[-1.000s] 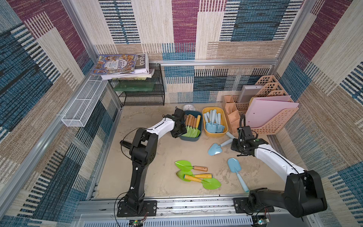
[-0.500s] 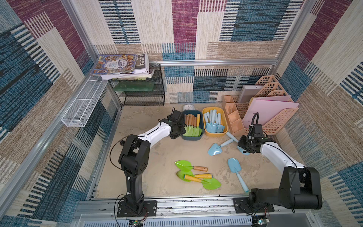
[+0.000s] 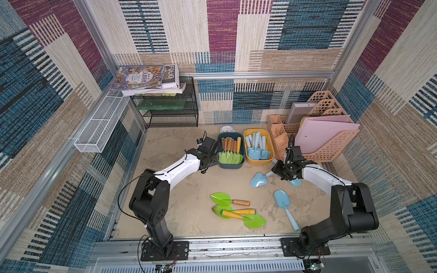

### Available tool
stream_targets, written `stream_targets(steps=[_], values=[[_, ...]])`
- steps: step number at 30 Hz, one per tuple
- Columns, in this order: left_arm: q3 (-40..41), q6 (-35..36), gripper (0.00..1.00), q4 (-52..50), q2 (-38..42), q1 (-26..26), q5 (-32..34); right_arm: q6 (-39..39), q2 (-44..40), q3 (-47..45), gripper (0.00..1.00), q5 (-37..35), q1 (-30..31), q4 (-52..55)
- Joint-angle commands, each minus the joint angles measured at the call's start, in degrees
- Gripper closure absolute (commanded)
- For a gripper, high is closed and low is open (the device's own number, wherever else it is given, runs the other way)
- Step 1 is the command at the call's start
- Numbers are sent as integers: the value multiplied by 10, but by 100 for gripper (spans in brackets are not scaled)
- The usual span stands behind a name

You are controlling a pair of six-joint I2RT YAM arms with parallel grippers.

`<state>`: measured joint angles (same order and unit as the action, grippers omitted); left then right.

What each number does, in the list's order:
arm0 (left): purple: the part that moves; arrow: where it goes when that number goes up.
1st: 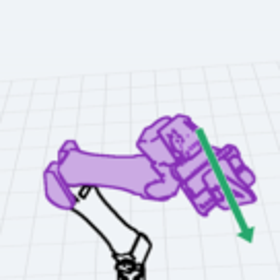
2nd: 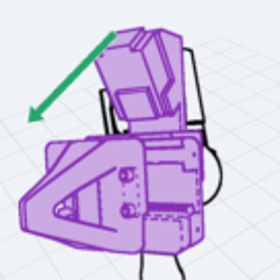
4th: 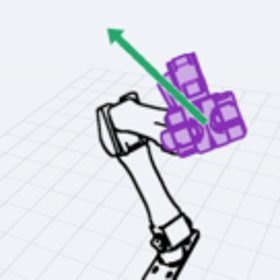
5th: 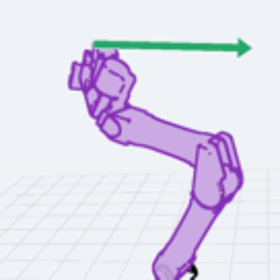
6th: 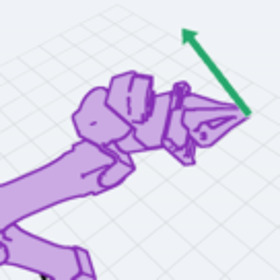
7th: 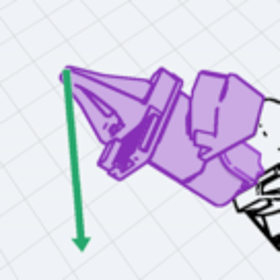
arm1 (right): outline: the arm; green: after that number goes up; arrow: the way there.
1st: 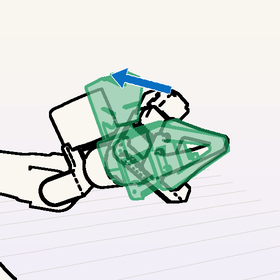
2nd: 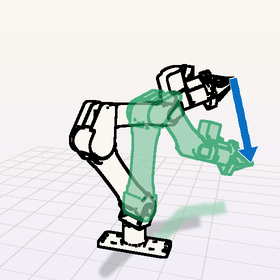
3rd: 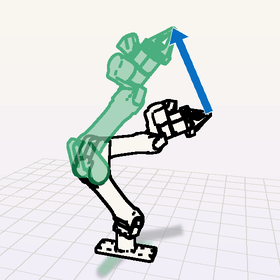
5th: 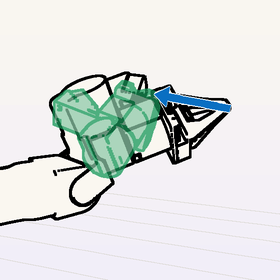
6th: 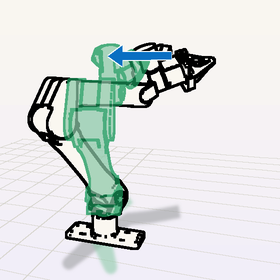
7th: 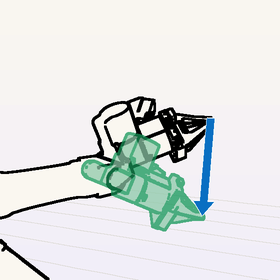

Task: Sort the small shovels by color and place them into the storage box
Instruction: Pick up the shovel from the center of the board.

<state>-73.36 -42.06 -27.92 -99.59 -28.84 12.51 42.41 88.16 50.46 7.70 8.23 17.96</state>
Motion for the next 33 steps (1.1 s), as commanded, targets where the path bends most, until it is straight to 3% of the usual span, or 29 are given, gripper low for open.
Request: stream_targets(steps=[1, 10, 17, 19, 21, 23, 26, 33], values=[[7, 19, 42, 18, 10, 0, 15, 27, 20, 21, 56, -28, 17, 8], [31, 18, 42, 48, 29, 0, 0, 55, 84, 70, 56, -90, 58, 62], [39, 22, 42, 53, 32, 0, -2, 68, 123, 73, 58, -98, 84, 69], [40, 21, 42, 53, 36, 0, -5, 66, 128, 70, 62, -100, 92, 69], [39, 24, 42, 54, 39, 0, -14, 61, 127, 61, 72, -97, 97, 66], [36, 27, 42, 52, 42, 0, -23, 52, 117, 44, 82, -86, 98, 59], [31, 33, 42, 51, 44, 0, -45, 28, 81, 16, 90, -70, 98, 44], [25, 69, 42, 73, 43, -2, -155, -72, -64, -24, 90, 23, 85, 30]])
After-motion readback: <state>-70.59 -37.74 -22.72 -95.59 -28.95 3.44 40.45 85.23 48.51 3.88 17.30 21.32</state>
